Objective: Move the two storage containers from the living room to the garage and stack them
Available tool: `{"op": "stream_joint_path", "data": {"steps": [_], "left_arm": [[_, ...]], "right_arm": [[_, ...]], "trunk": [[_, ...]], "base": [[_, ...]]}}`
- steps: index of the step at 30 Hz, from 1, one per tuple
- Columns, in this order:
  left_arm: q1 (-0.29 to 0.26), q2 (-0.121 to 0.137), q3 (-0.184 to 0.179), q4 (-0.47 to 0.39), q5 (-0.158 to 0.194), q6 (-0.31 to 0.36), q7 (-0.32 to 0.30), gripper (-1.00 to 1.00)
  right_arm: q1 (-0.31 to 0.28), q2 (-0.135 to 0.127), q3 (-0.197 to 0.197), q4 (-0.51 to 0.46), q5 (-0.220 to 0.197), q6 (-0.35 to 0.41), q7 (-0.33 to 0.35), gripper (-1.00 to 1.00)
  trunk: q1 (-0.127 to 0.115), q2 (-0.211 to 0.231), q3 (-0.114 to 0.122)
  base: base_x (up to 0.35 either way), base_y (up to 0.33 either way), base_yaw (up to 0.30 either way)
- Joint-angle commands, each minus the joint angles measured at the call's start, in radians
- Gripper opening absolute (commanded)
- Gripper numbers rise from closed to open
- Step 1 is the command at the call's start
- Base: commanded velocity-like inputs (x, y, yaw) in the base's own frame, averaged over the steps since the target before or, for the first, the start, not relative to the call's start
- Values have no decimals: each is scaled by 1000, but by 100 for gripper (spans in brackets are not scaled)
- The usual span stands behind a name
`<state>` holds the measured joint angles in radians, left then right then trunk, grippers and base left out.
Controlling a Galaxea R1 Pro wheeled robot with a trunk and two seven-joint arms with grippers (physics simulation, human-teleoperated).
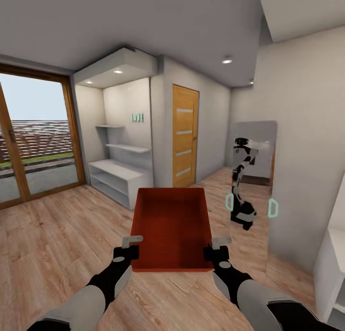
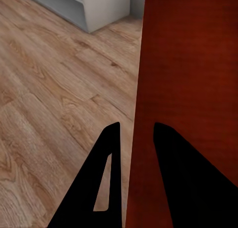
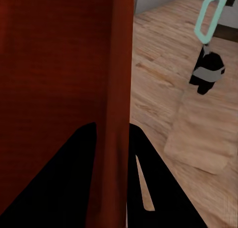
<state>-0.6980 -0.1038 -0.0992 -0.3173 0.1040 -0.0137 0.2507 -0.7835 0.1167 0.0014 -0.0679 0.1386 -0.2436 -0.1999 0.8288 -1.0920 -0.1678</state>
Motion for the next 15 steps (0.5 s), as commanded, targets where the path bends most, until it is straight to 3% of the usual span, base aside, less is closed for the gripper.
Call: {"op": "stream_joint_path", "data": {"steps": [1, 15], "left_arm": [[-2, 13, 12, -3, -8, -49, 21, -100], [-2, 13, 12, -2, -8, -67, 21, -100]], "right_arm": [[0, -8, -32, 3, -5, -3, -9, -100], [0, -8, -32, 3, -5, -1, -8, -100]], "trunk": [[1, -1, -1], [1, -1, -1]], "base": [[322, 0, 0], [322, 0, 0]]}}
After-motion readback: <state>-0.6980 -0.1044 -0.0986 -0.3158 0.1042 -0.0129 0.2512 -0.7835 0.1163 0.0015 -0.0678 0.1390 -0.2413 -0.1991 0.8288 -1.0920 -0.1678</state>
